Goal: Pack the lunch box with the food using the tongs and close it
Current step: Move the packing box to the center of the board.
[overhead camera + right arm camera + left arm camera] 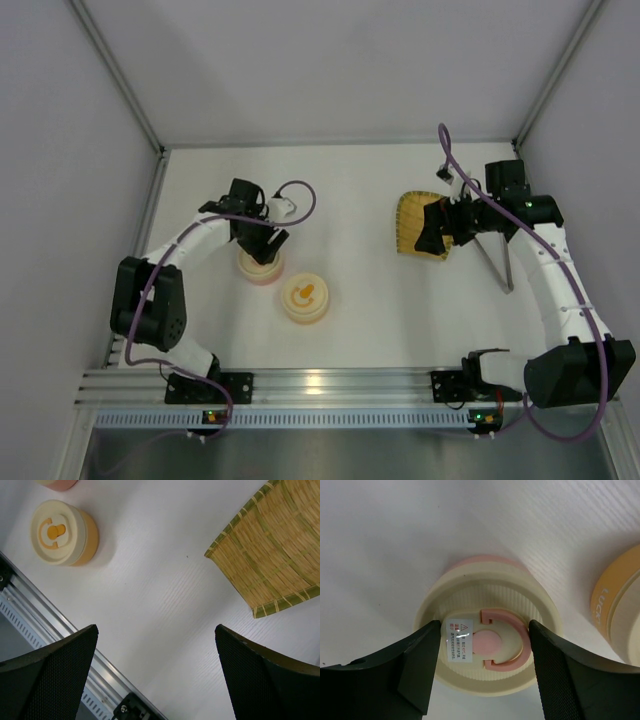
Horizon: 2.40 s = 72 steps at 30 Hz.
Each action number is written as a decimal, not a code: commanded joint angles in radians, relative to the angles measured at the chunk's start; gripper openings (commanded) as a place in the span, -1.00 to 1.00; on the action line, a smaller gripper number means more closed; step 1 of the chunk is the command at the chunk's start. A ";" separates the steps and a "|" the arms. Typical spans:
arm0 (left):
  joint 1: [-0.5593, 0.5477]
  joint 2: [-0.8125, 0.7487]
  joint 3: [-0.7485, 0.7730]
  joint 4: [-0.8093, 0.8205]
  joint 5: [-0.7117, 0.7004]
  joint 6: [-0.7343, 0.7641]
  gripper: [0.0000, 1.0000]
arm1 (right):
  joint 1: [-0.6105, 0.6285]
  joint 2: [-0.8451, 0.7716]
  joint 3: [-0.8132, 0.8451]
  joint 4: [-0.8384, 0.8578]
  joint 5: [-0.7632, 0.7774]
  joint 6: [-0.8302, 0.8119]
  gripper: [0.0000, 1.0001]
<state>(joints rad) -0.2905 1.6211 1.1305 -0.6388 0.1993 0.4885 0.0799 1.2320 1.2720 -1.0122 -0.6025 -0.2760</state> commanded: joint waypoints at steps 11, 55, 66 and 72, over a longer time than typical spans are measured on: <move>0.039 -0.194 -0.259 -0.409 -0.029 0.354 0.12 | -0.020 -0.017 0.059 -0.005 -0.034 0.003 0.99; -0.326 -0.119 -0.144 -0.093 0.031 0.052 0.23 | -0.020 -0.025 0.056 -0.014 -0.026 0.000 0.99; -0.326 -0.154 -0.100 -0.122 -0.003 0.036 0.43 | -0.020 -0.020 0.061 -0.016 -0.031 -0.002 0.99; -0.323 -0.266 -0.011 -0.271 0.020 0.030 0.56 | -0.020 -0.020 0.061 -0.016 -0.037 0.000 0.98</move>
<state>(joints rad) -0.6106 1.4429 1.0363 -0.8486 0.1905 0.5285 0.0799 1.2316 1.2926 -1.0180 -0.6125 -0.2684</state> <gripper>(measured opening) 0.777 0.993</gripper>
